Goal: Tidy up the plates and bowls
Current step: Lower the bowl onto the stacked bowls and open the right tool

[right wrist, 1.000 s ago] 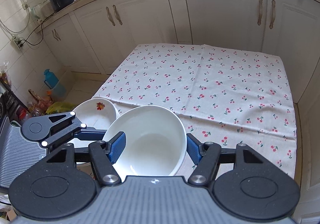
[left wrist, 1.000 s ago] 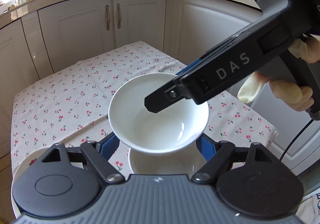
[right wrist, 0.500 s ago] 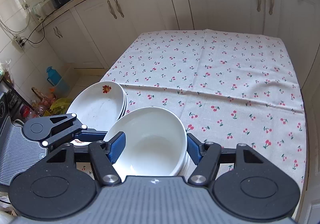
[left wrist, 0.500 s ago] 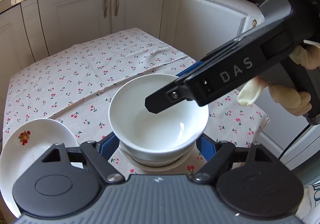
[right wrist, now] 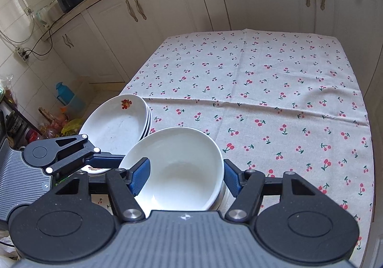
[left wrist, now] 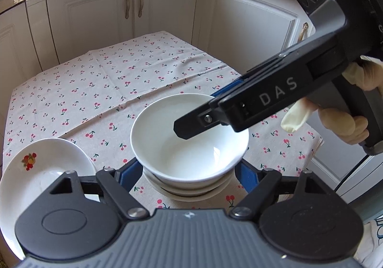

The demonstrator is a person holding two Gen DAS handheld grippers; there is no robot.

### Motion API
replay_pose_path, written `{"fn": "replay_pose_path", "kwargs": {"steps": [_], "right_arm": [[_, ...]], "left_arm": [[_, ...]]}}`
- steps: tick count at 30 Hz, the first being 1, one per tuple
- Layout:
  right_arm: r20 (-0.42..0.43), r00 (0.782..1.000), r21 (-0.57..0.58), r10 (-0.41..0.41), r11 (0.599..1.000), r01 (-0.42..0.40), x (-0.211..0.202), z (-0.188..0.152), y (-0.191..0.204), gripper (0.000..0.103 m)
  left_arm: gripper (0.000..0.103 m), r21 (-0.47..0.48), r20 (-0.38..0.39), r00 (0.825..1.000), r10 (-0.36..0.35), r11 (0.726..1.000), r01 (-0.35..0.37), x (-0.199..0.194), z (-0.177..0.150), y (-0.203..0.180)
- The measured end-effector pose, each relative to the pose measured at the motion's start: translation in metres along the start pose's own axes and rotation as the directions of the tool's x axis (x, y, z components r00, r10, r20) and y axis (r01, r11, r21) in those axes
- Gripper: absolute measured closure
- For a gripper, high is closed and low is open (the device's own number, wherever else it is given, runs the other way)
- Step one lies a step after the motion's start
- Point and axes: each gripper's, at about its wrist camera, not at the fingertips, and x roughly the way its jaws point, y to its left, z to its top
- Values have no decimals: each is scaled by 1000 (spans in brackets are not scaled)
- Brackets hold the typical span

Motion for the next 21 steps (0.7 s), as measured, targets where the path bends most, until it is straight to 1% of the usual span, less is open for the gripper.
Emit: {"fn": "replay_pose_path", "kwargs": {"steps": [17,19,21], "right_arm": [[26,1000,-11,0,1000,0,-1,-6,1,32],[33,999,-8,14,1000,-14,-2,-8,-1,29],[44,999,-3,26,1000,-26,-3,-11,-2,19]], "left_arm": [[18,-12,6,1000,-9,1000,9,3,-3,2],[17,-16,13,1000,-7,1000,8,3,-4,3],[11,-21,33,999,-1,1000,2,-1,-5,4]]}}
